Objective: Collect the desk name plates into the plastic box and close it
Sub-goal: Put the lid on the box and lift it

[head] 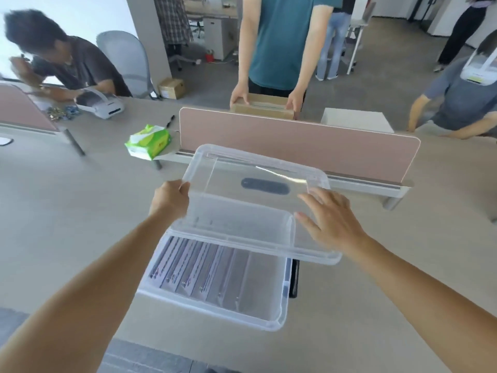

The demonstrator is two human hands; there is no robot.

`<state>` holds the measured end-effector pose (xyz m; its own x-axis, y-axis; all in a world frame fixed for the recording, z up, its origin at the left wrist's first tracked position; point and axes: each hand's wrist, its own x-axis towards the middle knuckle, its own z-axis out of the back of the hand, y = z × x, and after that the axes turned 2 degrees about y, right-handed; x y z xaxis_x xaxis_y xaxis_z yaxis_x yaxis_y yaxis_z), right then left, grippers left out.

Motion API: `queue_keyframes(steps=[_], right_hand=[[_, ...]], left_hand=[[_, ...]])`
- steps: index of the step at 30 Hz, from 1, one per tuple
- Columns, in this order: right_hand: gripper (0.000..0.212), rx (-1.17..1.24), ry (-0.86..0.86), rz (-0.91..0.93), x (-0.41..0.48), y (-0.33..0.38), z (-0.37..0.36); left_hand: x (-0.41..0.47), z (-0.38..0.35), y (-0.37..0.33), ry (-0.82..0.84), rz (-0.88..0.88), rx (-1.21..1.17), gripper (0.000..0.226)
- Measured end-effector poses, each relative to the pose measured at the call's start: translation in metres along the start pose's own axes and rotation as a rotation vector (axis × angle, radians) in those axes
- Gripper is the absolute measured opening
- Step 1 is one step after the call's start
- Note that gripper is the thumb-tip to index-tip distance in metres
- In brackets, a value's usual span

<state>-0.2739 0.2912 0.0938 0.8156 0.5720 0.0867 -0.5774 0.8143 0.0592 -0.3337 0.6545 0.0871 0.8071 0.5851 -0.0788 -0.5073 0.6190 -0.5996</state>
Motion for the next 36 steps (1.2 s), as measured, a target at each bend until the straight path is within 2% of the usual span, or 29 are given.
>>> queue_keyframes(steps=[2,7,12,15,17,21,25,29,36], right_hand=[[0.060,0.100,0.105,-0.210,0.016,0.008,-0.011],[0.080,0.634,0.275,-0.627,0.025,0.055,-0.043],[0.070,0.689,0.302,-0.861,0.001,0.106,-0.070],[0.061,0.626,0.228,-0.898,-0.015,0.123,-0.080],[0.055,0.596,0.173,-0.923,-0.023,0.130,-0.083],[0.046,0.548,0.102,-0.989,-0.036,0.141,-0.086],[0.047,0.531,0.093,-0.996,-0.046,0.146,-0.090],[0.047,0.558,0.060,-0.984,-0.049,0.146,-0.097],[0.037,0.541,0.022,-0.951,-0.028,0.118,-0.108]], left_hand=[[-0.002,0.012,0.026,-0.028,0.013,0.020,0.034],[-0.002,0.026,0.085,-0.024,0.041,0.000,0.032],[0.001,0.026,0.128,0.091,0.027,-0.055,0.033],[0.000,0.025,0.142,0.119,0.010,-0.068,0.034],[-0.006,0.023,0.145,0.077,-0.053,-0.037,0.034],[-0.013,0.012,0.154,-0.054,-0.233,0.185,0.030],[-0.014,0.005,0.165,0.039,-0.116,0.128,0.029],[-0.022,-0.006,0.174,0.081,-0.188,0.107,0.024],[-0.009,-0.013,0.167,0.105,-0.117,0.015,0.016]])
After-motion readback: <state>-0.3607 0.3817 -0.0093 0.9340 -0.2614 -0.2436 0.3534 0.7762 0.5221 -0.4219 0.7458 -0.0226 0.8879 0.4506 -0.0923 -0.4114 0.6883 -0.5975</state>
